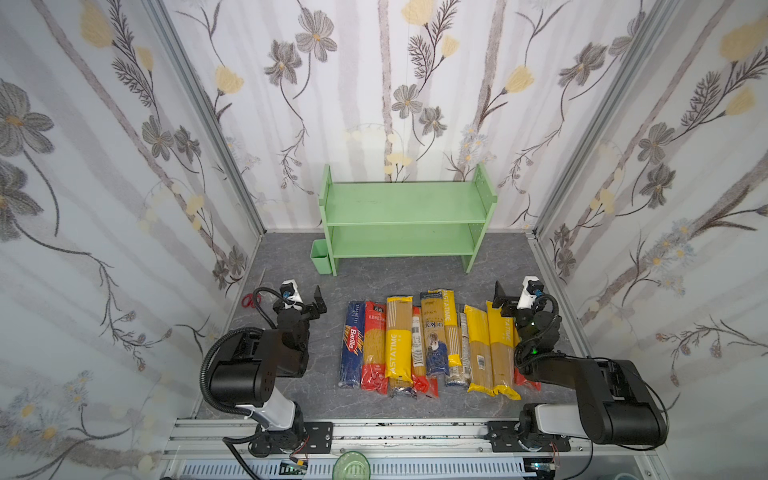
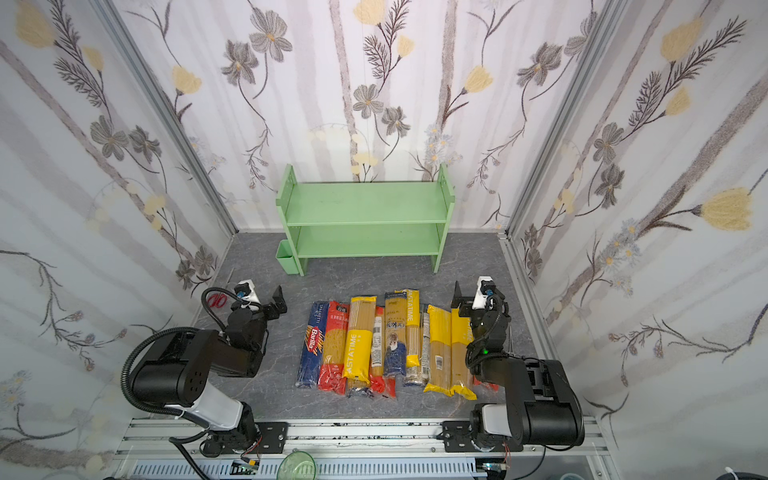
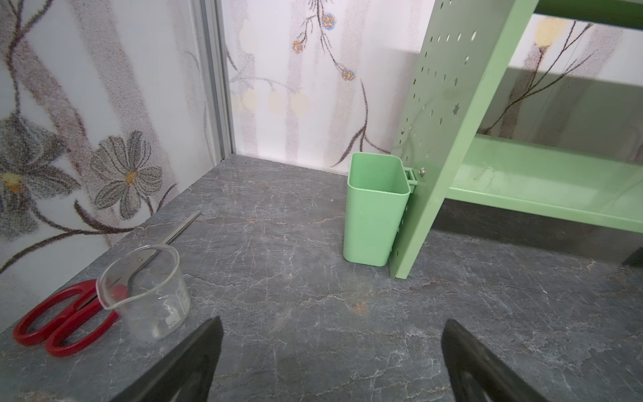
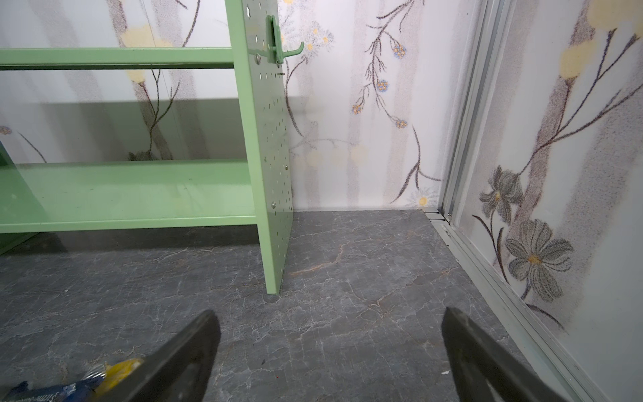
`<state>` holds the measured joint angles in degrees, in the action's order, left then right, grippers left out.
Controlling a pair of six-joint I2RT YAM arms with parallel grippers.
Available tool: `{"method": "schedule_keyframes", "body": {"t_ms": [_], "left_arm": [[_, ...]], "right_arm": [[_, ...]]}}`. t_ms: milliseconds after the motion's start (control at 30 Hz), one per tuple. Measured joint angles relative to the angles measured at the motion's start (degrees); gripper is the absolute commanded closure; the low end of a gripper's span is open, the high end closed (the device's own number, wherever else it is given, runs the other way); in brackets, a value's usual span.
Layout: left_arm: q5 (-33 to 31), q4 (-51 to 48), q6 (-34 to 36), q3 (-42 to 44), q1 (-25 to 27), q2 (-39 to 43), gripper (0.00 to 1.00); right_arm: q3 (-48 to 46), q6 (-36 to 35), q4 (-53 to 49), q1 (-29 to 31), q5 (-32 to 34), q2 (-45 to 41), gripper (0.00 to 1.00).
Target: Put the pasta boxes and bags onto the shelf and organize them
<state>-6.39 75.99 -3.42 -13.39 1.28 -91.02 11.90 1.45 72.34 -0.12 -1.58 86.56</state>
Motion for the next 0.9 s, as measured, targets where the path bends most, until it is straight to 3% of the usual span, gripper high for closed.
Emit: {"method": "schedule_keyframes", "body": {"t_ms": [900], "left_arm": [[0.76,-0.39,0.0,0.0,0.02,0.39,0.0]], "right_arm": [[-0.17,-0.02,-0.15,0.9,0.98,-0.31,0.0]]}}
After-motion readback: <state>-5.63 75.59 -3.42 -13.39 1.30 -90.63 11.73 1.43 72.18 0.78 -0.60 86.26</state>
